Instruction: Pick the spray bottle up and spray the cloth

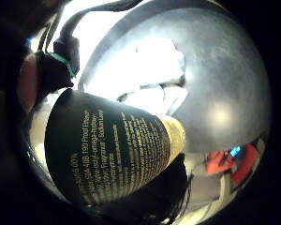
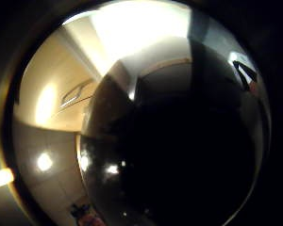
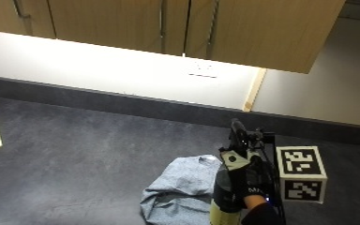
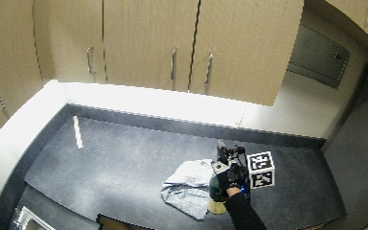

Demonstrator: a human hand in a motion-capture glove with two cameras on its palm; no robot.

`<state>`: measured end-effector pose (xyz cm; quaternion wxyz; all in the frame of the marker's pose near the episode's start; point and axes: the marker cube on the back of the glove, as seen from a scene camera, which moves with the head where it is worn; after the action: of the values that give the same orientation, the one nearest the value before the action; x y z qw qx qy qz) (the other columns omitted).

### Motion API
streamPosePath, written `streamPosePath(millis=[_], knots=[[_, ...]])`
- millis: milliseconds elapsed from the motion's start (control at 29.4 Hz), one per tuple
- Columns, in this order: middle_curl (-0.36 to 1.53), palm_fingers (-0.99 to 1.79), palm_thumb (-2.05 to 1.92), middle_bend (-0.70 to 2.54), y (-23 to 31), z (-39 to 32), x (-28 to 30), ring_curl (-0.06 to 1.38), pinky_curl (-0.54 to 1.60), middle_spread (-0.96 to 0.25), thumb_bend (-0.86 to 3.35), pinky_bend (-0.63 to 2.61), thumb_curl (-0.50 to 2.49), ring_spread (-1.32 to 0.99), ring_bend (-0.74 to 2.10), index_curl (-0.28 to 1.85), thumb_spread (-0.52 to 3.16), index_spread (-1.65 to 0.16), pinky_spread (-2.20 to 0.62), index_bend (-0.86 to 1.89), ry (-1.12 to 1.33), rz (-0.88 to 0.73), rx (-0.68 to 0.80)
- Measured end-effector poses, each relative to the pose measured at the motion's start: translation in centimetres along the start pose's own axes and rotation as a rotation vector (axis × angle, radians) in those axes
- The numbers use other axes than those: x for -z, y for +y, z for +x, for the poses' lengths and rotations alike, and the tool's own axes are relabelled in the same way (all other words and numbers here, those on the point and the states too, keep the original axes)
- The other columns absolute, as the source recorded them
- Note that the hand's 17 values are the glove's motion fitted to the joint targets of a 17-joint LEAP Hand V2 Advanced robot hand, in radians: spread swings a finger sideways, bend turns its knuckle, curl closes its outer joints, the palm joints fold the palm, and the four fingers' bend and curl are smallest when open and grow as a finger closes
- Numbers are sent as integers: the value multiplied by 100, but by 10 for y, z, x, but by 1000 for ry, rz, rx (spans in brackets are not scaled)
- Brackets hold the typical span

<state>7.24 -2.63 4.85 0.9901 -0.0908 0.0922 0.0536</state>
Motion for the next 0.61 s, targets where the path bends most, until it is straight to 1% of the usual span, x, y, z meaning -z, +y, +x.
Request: streamPosePath(millis=[102,170,272,612], knots=[[60,111,118,20,8,-9,3,51,45,-3,-2,23,73,-5,20,59,50,-10,2,34,-107,61,115],[60,112,118,20,14,-16,4,51,45,-3,-2,23,73,-6,20,60,50,-10,2,33,-161,90,156],[60,112,118,20,13,-17,6,52,45,-3,-2,22,73,-6,20,60,50,-10,2,33,-170,120,181],[59,113,118,19,9,-34,-5,53,44,-3,-2,22,74,-7,21,60,51,-10,1,32,-197,145,217]])
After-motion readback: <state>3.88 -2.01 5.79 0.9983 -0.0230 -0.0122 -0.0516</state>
